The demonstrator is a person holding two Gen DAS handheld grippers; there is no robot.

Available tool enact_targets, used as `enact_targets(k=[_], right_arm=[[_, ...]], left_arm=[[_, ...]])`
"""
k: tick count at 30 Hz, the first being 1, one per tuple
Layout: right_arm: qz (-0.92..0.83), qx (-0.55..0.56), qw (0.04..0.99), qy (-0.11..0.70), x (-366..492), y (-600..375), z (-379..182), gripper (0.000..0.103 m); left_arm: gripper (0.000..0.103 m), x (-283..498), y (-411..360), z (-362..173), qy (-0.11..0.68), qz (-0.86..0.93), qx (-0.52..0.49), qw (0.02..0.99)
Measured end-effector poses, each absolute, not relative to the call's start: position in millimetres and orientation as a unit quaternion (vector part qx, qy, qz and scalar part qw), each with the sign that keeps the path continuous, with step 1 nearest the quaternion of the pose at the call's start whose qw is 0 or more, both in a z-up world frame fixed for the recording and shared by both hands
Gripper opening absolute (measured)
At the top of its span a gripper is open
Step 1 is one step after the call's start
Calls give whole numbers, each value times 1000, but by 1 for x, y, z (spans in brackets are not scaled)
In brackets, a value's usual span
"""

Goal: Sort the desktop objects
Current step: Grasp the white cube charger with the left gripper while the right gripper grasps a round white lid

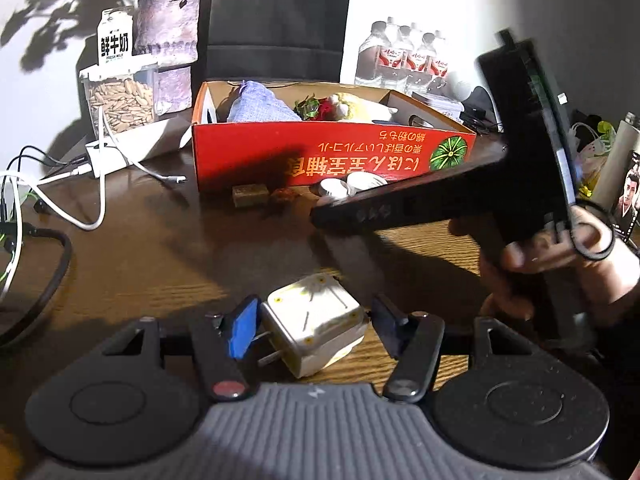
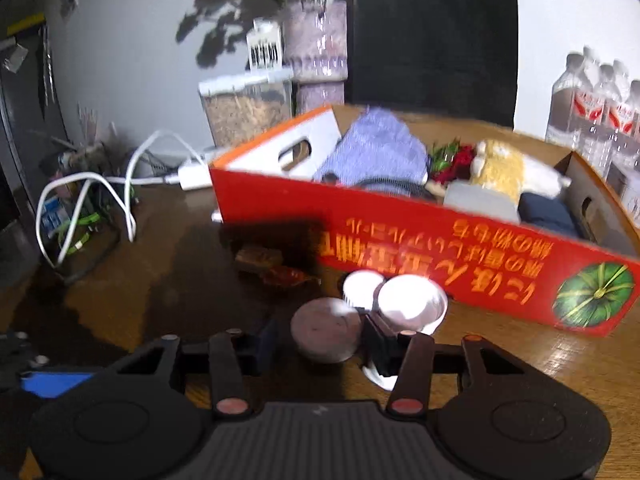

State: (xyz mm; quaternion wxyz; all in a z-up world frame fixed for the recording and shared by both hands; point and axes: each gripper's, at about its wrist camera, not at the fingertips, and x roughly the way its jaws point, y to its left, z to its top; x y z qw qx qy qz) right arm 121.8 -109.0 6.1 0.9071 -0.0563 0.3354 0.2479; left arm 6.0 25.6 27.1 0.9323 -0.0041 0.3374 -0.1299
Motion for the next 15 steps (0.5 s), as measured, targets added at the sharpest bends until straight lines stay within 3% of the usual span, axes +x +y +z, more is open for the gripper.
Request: enact_targets(k=[2, 9, 15], right_arm=[[241, -67, 911, 329, 117, -107, 7, 38], [238, -72, 915, 318, 83, -118, 10, 37], [215, -107, 921, 306, 5, -144, 14, 37]], left_arm=[[62, 4, 26, 26, 336, -129, -9, 933], [62, -10, 24, 25, 331, -135, -3, 934], [62, -32, 11, 24, 328, -159, 15, 931]])
